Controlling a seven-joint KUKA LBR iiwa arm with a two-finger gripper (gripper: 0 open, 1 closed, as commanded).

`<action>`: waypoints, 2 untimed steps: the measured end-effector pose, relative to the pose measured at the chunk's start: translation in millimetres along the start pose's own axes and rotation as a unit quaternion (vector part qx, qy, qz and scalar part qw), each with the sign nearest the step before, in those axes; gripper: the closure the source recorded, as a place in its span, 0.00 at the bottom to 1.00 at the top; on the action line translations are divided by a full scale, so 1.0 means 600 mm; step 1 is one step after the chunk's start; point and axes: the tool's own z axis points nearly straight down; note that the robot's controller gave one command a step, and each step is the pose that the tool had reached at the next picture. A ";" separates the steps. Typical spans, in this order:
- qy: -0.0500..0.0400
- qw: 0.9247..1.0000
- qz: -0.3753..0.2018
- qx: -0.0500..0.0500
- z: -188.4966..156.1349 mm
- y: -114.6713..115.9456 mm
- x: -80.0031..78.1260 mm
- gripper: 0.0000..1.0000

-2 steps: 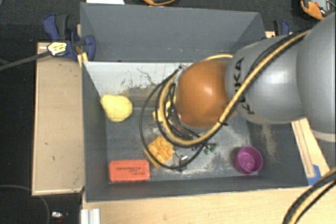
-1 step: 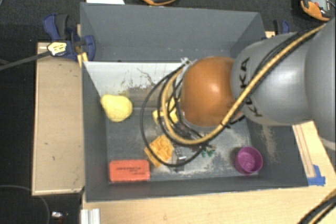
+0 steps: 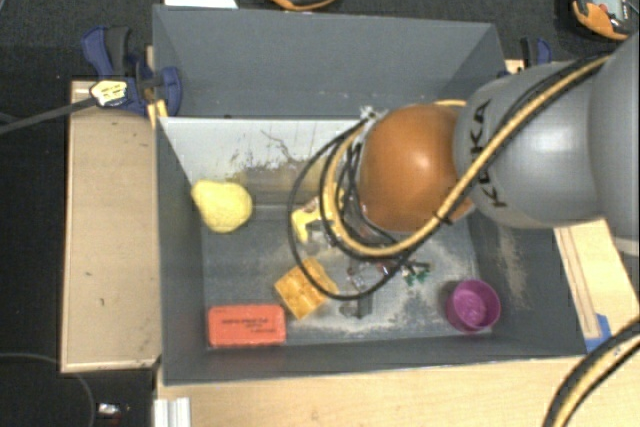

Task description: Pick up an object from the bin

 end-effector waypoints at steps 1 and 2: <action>-0.002 1.000 0.008 0.000 0.075 0.013 0.000 0.00; -0.002 0.999 -0.038 0.002 0.074 0.060 -0.003 1.00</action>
Offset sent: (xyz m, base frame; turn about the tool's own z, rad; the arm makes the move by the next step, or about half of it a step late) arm -0.0144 0.0353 -0.0449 -0.0822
